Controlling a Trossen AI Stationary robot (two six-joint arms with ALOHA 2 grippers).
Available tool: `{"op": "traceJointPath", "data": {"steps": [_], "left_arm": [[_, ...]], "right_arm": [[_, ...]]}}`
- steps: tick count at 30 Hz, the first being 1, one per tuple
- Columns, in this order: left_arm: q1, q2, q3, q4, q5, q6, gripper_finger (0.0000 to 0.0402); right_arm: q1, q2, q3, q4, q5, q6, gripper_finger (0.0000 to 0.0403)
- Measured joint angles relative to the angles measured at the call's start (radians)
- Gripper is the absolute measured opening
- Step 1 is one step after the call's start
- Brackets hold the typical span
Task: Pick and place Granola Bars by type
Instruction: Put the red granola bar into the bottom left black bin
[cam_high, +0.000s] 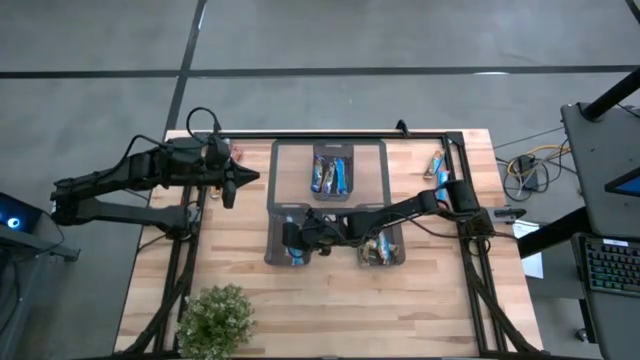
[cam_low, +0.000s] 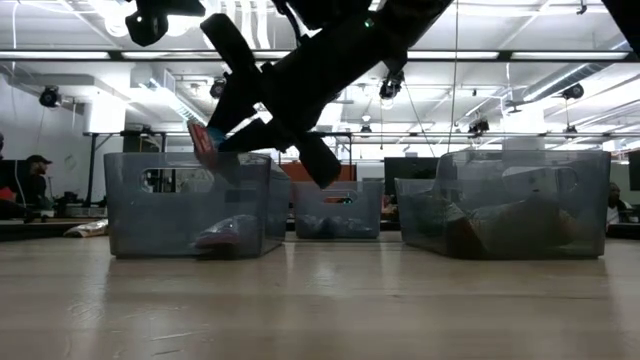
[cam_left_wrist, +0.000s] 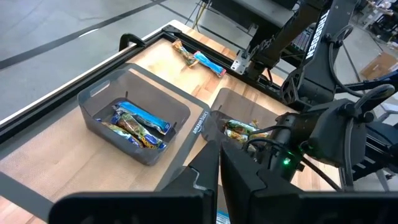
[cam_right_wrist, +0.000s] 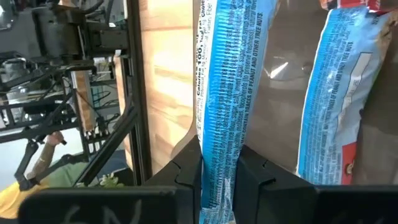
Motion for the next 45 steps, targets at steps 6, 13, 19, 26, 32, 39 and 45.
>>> {"op": "traceJointPath", "data": {"steps": [6, 13, 19, 26, 32, 39, 45], "left_arm": [[0.000, 0.000, 0.000, 0.000, 0.000, -0.002, 0.0000], [0.000, 0.000, 0.000, 0.001, 0.000, -0.010, 0.0000], [0.000, 0.000, 0.000, 0.001, 0.000, -0.019, 0.0000], [0.000, 0.000, 0.000, 0.001, 0.000, -0.024, 0.0000], [0.000, 0.000, 0.000, 0.001, 0.000, -0.024, 0.0000], [0.000, 0.000, 0.000, 0.001, 0.000, -0.024, 0.0000], [0.000, 0.000, 0.000, 0.001, 0.000, -0.023, 0.0000]], "right_arm": [[0.000, -0.001, 0.000, -0.005, -0.002, -0.002, 0.0048], [0.000, -0.001, 0.000, -0.006, -0.008, -0.001, 0.0059], [0.000, -0.001, 0.000, -0.006, -0.013, -0.002, 0.0110], [0.000, -0.002, 0.000, -0.006, -0.013, -0.001, 0.0181], [0.000, -0.002, 0.000, -0.005, -0.025, -0.017, 0.0207], [0.001, -0.005, 0.000, -0.005, -0.029, -0.032, 0.0210], [0.001, -0.020, 0.000, -0.005, -0.029, -0.054, 0.0209]]}}
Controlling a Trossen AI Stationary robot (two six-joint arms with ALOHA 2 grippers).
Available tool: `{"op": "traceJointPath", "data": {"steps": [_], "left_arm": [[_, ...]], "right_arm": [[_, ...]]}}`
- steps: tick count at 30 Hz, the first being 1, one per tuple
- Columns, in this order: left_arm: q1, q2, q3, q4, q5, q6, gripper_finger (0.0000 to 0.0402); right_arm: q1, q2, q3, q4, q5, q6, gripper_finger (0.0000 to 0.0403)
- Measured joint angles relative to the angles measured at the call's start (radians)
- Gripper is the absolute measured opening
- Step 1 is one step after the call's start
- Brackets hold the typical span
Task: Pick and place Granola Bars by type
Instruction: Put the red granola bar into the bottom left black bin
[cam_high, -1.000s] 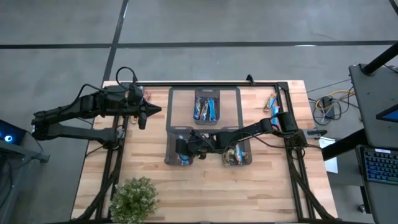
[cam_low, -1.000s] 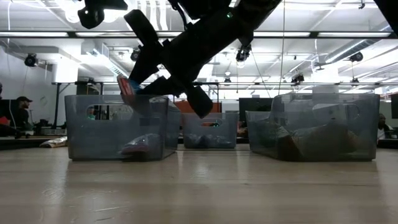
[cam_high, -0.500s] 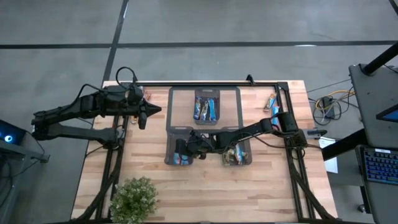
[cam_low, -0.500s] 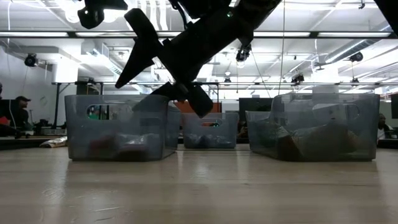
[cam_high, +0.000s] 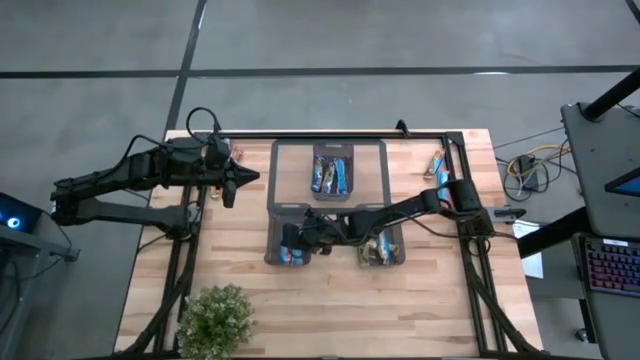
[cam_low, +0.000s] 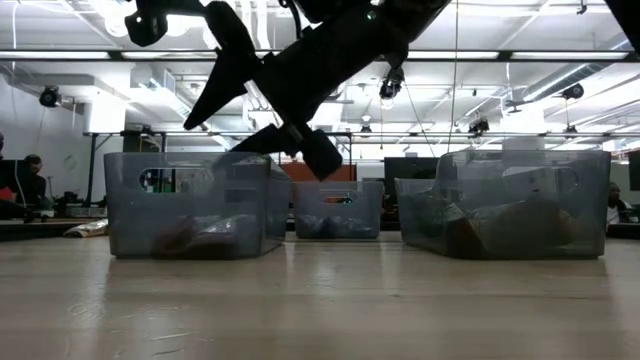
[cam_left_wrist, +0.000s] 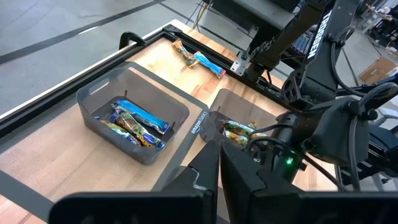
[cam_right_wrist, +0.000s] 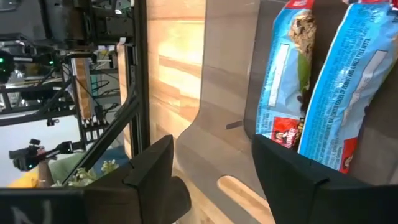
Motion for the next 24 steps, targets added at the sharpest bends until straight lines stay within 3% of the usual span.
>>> {"op": "traceJointPath", "data": {"steps": [5, 18, 24], "left_arm": [[0.000, 0.000, 0.000, 0.000, 0.000, 0.000, 0.0000], [0.000, 0.000, 0.000, 0.000, 0.000, 0.005, 0.0000], [0.000, 0.000, 0.000, 0.000, 0.000, 0.007, 0.0000]], "right_arm": [[0.000, -0.017, 0.000, -0.001, 0.000, -0.015, 0.0186], [-0.003, -0.057, 0.000, -0.030, -0.029, -0.155, 0.0044], [-0.003, -0.061, 0.000, -0.049, -0.030, -0.164, 0.0010]]}}
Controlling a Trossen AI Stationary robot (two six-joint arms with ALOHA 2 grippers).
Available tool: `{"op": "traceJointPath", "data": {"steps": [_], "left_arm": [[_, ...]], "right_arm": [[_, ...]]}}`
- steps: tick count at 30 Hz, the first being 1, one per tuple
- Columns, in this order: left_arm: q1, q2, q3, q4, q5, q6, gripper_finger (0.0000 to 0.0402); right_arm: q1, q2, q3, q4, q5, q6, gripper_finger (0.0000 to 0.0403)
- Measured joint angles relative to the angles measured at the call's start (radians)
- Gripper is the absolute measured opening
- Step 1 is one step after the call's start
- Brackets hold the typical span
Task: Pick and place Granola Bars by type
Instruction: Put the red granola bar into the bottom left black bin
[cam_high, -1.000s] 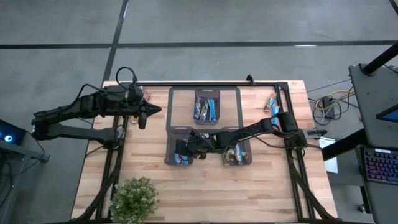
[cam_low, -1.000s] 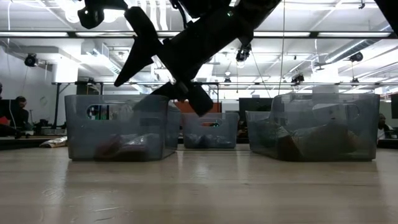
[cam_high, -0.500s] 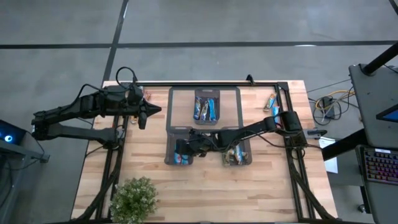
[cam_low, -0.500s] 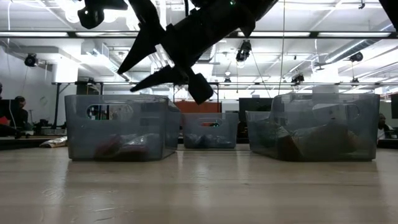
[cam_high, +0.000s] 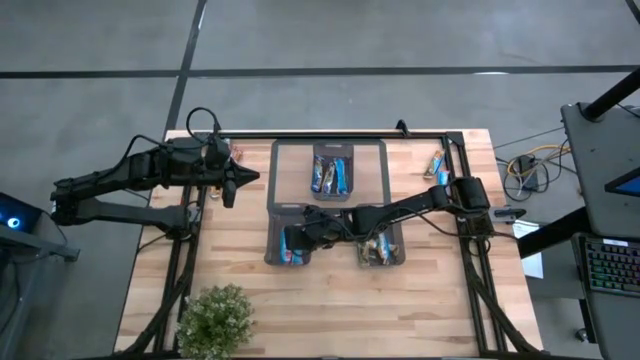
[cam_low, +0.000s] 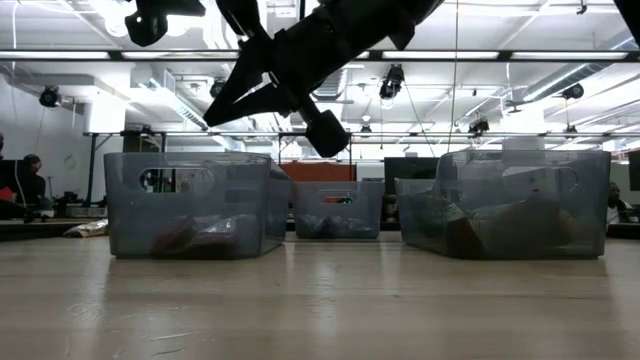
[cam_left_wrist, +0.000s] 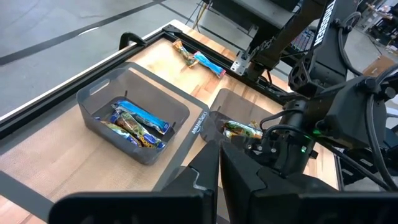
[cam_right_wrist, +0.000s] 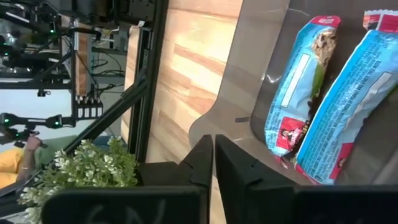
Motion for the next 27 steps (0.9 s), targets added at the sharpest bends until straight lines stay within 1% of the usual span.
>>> {"op": "traceJointPath", "data": {"steps": [12, 18, 27], "left_arm": [[0.000, 0.000, 0.000, 0.000, 0.000, 0.000, 0.0000], [0.000, 0.000, 0.000, 0.000, 0.000, 0.001, 0.0000], [0.000, 0.000, 0.000, 0.000, 0.000, 0.001, 0.0000]], "right_arm": [[-0.002, -0.018, 0.000, -0.005, 0.001, -0.031, 0.0008], [-0.004, -0.112, 0.000, -0.034, 0.020, -0.104, 0.0008], [-0.007, -0.299, 0.000, -0.246, 0.116, -0.239, 0.0008]]}}
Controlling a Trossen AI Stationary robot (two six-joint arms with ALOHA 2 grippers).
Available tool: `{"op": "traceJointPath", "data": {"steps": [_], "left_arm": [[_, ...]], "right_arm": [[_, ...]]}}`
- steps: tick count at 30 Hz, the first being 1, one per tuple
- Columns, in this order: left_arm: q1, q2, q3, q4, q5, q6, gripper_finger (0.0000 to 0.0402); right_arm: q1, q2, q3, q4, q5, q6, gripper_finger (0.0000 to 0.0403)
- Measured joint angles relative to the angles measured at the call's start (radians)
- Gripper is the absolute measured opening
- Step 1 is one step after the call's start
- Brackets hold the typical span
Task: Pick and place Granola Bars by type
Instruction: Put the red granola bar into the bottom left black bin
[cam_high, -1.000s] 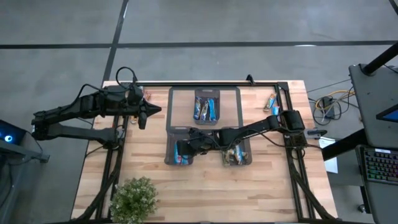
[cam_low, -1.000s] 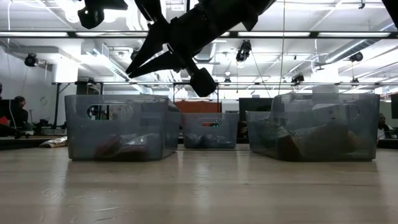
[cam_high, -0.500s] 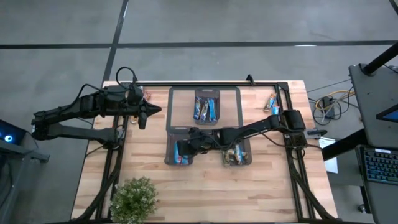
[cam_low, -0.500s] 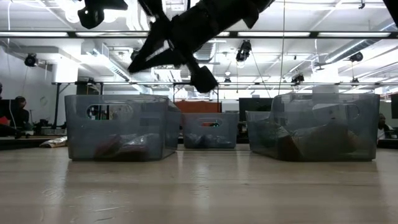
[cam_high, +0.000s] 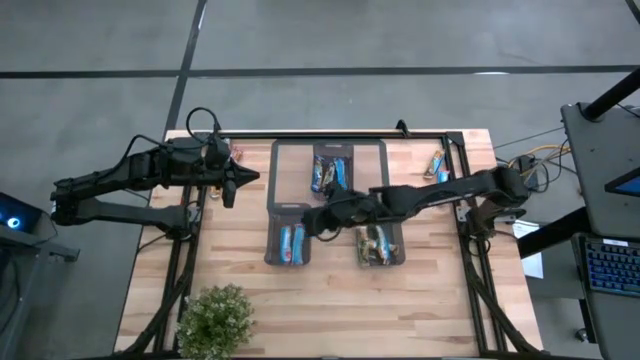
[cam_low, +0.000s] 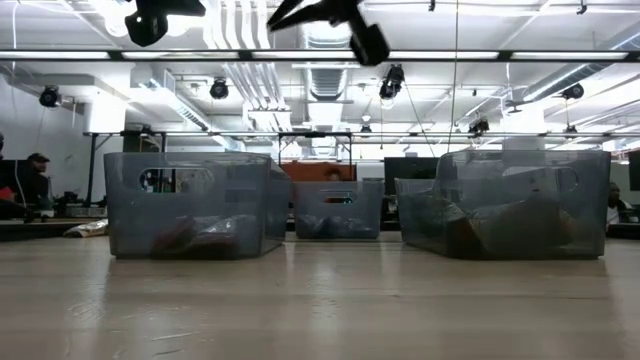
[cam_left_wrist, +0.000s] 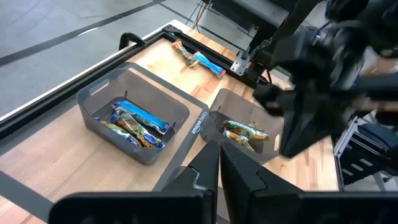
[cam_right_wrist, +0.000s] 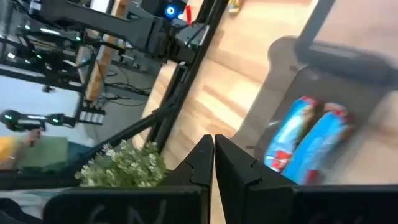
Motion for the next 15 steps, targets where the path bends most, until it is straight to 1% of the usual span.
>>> {"op": "traceJointPath", "data": {"steps": [10, 15], "left_arm": [[0.000, 0.000, 0.000, 0.002, 0.000, 0.000, 0.0000], [0.000, 0.000, 0.000, 0.002, 0.000, 0.001, 0.0000]], "right_arm": [[0.001, -0.212, 0.000, -0.175, 0.039, -0.315, 0.0008], [0.001, -0.306, 0.000, -0.223, 0.066, -0.469, 0.0008]]}}
